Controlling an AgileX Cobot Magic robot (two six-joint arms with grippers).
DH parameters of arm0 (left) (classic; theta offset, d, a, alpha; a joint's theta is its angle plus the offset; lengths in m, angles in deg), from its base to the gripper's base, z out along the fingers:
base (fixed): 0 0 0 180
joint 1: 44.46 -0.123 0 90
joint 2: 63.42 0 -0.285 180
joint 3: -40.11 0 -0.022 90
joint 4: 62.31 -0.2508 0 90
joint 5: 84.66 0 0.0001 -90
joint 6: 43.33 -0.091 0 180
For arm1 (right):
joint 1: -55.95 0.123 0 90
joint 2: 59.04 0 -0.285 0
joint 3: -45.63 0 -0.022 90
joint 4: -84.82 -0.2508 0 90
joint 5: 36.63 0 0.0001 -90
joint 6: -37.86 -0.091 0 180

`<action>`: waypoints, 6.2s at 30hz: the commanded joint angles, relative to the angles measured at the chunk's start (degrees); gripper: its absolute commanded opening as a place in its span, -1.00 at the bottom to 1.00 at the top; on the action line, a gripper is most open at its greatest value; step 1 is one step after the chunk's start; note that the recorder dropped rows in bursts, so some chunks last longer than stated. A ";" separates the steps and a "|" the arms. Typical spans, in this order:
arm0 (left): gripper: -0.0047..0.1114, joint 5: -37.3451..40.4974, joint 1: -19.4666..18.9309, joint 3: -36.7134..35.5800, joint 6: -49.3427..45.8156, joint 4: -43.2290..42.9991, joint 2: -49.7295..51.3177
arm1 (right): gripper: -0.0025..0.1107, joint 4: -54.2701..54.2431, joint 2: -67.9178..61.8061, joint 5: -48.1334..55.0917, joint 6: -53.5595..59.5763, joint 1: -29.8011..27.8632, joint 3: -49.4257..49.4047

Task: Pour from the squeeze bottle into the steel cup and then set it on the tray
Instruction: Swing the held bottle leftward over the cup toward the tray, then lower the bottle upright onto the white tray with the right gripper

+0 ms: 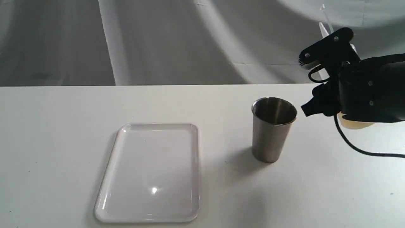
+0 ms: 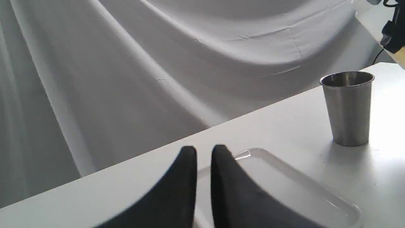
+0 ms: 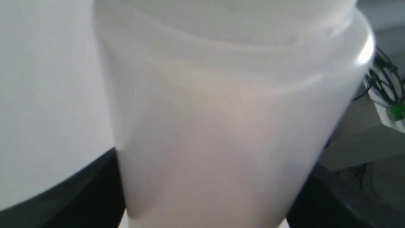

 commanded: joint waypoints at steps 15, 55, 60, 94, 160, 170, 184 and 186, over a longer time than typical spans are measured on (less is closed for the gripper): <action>-0.78 -0.34 -0.11 -0.25 0.18 0.14 0.18 | -0.43 -2.12 1.03 0.77 -5.92 -0.02 0.97; -0.78 -0.34 -0.11 -0.25 0.18 0.14 0.18 | -0.43 -4.26 11.67 -49.62 -7.99 7.16 12.54; -0.78 -0.34 -0.11 -0.25 0.18 0.14 0.18 | -0.43 -3.45 6.13 -49.08 -7.99 11.06 15.12; -0.78 -0.34 -0.11 -0.25 0.18 0.14 0.18 | -0.43 -20.93 -21.78 -63.59 22.23 16.71 18.66; -0.78 -0.34 -0.11 -0.25 0.18 0.14 0.18 | -0.43 -44.40 -28.28 -71.41 50.75 16.61 18.66; -0.78 -0.34 -0.11 -0.25 0.18 0.14 0.18 | -0.43 -46.66 -28.28 -69.16 50.74 16.61 18.66; -0.78 -0.34 -0.11 -0.25 0.18 0.14 0.18 | -0.43 -49.90 -28.28 -67.57 48.12 16.61 18.66; -0.78 -0.34 -0.11 -0.25 0.18 0.14 0.18 | -0.43 -49.90 -28.28 -65.68 48.12 16.72 18.66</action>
